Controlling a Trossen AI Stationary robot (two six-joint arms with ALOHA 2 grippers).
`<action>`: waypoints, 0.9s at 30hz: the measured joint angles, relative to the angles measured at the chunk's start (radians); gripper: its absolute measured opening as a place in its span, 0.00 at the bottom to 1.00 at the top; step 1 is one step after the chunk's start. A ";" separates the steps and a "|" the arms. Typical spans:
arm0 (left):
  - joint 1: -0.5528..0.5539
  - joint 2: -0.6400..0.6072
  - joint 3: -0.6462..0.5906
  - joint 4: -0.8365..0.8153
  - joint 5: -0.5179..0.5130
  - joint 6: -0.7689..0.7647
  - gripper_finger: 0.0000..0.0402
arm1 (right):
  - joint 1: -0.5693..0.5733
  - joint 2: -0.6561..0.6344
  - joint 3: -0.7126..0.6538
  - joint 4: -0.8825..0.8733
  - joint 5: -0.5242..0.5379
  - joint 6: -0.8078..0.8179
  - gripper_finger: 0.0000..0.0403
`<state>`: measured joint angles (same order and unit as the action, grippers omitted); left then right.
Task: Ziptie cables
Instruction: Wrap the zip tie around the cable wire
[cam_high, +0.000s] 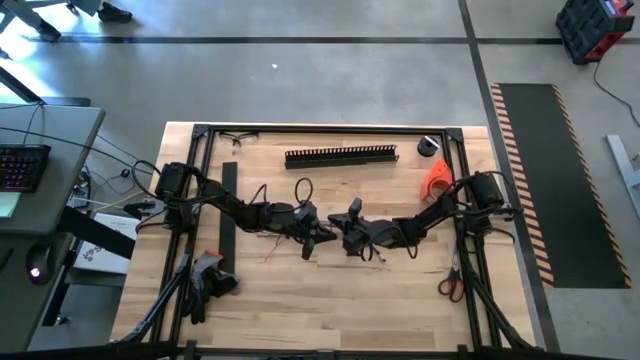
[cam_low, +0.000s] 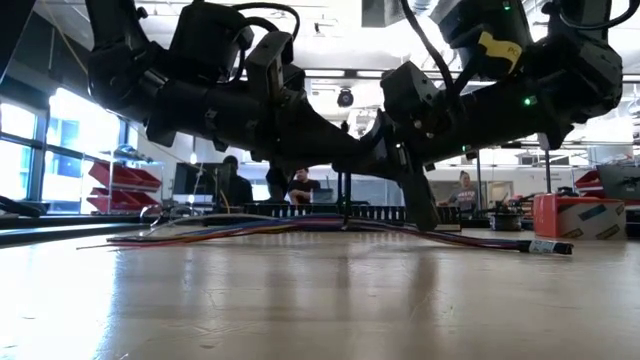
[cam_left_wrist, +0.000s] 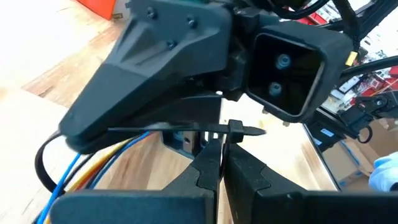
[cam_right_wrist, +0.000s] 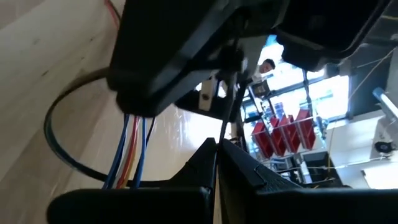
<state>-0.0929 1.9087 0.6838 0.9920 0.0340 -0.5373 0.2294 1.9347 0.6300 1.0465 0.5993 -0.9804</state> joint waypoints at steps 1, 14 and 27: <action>0.001 0.000 0.000 -0.001 0.003 -0.006 0.00 | 0.003 0.000 0.000 0.012 0.001 -0.012 0.00; 0.032 0.000 0.000 -0.002 0.052 -0.071 0.00 | 0.049 0.000 0.000 0.036 0.040 -0.101 0.00; 0.037 0.113 0.001 0.128 0.055 -0.125 0.00 | 0.077 0.000 0.003 0.008 0.036 -0.124 0.00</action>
<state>-0.0559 2.0220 0.6849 1.1198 0.0887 -0.6624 0.3069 1.9343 0.6331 1.0542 0.6357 -1.1049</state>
